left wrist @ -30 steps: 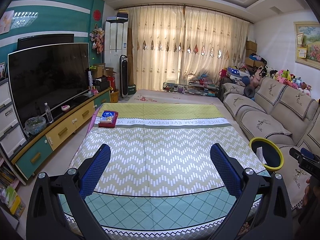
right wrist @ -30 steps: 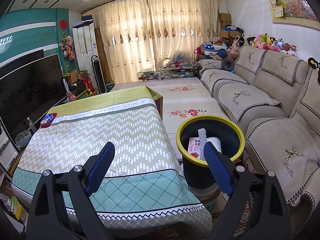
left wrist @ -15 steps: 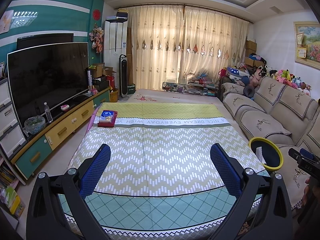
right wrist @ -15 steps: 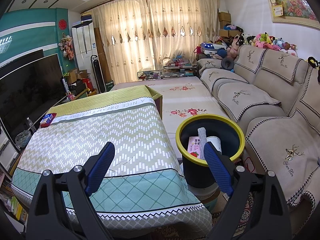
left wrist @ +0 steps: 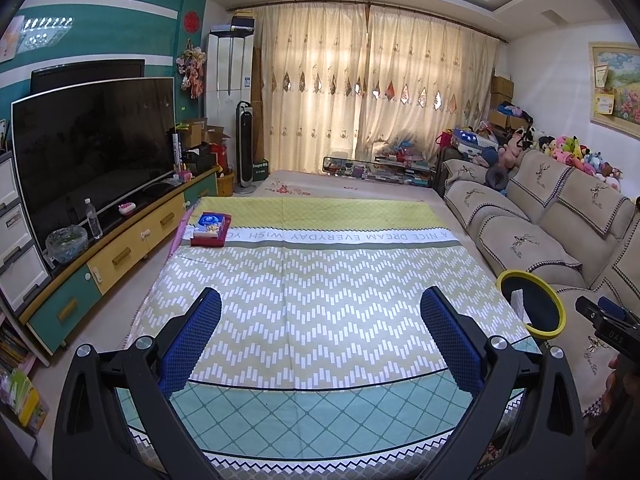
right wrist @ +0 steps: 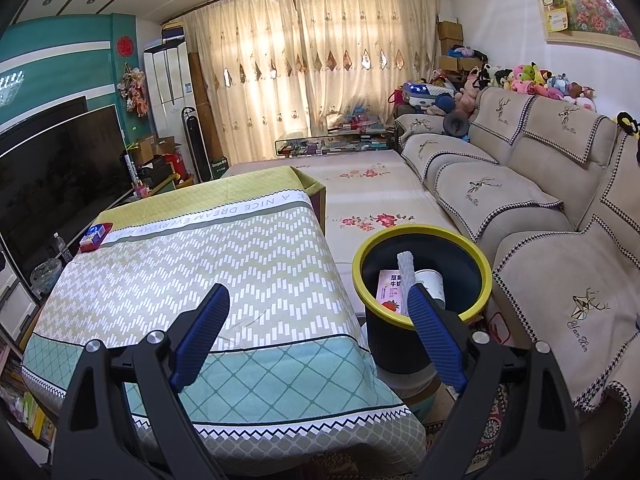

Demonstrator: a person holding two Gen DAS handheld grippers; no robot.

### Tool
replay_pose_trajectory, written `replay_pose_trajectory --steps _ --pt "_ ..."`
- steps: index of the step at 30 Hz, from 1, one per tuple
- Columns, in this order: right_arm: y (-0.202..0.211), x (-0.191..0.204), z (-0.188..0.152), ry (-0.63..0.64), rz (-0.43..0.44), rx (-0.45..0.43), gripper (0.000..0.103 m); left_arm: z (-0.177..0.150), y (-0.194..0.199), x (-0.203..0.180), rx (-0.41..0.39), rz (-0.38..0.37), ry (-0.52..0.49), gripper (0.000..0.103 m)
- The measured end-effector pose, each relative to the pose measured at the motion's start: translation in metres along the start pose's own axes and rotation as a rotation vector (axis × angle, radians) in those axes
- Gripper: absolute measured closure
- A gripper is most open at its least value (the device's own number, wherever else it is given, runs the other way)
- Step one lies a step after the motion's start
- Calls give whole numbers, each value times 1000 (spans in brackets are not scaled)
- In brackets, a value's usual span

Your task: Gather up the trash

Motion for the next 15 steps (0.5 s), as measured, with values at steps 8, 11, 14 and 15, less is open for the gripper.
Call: replay_pose_trajectory --steps 8,11,14,15 --pt "-12 -2 1 -8 2 23 15 3 -15 -3 21 -32 -11 5" --pt "-25 4 9 15 -1 32 11 11 -45 8 62 -27 11 5" --pt "-50 16 24 58 -2 49 7 18 -83 22 97 -15 38 5" --pt "-62 23 29 75 -1 62 7 20 -98 26 116 -11 47 5"
Point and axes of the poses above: each gripper's, at about its wrist camera, not at the fingertips, and y roughly against the way its jaws point, x to its left, z to its top, the point moved 1 cm from there along -y, roughly the way its jaws point, and after that the axes turned 1 degree about y, right-handed, at the moved point
